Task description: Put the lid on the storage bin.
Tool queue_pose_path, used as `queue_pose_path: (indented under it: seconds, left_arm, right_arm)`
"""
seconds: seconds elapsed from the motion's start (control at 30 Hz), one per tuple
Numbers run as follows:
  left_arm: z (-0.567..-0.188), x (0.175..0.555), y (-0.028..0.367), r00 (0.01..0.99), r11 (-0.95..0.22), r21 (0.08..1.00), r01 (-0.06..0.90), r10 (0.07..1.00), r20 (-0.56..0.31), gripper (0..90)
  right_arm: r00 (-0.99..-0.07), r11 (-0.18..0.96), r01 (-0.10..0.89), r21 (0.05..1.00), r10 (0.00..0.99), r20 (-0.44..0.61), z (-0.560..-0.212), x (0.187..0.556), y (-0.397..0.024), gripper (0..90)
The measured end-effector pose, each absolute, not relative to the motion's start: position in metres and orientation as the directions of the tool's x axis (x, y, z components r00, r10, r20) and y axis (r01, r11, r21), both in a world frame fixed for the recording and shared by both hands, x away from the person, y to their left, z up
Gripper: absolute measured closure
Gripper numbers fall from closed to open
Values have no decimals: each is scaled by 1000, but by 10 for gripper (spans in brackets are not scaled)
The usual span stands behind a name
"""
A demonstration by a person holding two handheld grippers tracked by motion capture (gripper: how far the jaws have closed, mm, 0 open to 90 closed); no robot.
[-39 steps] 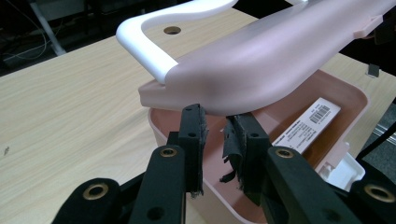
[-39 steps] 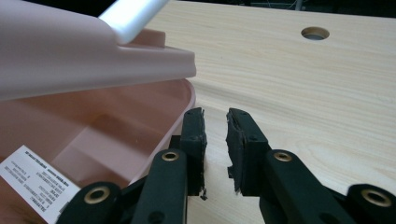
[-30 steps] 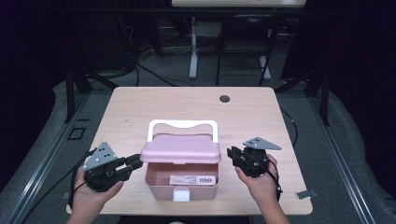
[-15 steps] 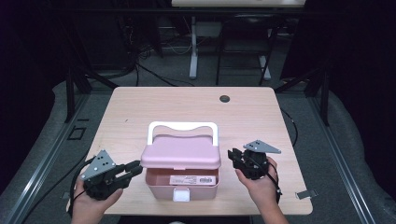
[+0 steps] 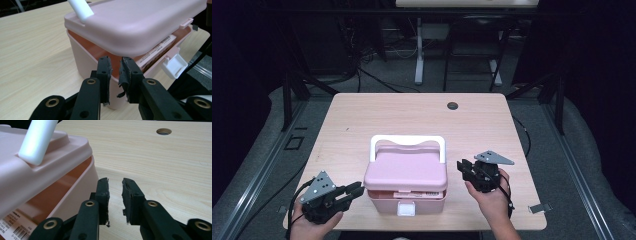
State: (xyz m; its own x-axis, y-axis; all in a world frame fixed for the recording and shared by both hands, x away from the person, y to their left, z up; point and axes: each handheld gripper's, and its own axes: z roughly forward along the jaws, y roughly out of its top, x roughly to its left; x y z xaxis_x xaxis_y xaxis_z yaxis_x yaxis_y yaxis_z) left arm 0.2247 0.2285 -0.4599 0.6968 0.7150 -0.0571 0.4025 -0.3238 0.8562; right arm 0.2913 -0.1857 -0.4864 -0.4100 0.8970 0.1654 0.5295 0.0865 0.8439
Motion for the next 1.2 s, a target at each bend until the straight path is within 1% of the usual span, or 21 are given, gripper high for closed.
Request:
queue_pose_path:
  seconds: [0.3, 0.47, 0.63, 0.97, 1.2]
  left_arm:
    - [-473, 223, 227, 695, -333, 839, 429, 715, -72, 776]
    - [-475, 224, 227, 702, -355, 833, 424, 710, -56, 776]
    - [-476, 225, 228, 688, -346, 829, 439, 723, -62, 774]
    - [-474, 228, 235, 674, -325, 841, 433, 736, -63, 774]
    - [-477, 234, 240, 655, -309, 839, 448, 752, -72, 751]
  right_arm:
    - [-415, 79, 537, 840, 892, 181, -487, 292, -186, 746]
    - [-412, 78, 537, 840, 893, 181, -488, 292, -186, 744]
    - [-411, 78, 534, 842, 894, 178, -488, 292, -187, 744]
    - [-410, 74, 533, 843, 894, 180, -488, 292, -188, 742]
    - [-404, 71, 533, 843, 897, 180, -489, 292, -190, 740]
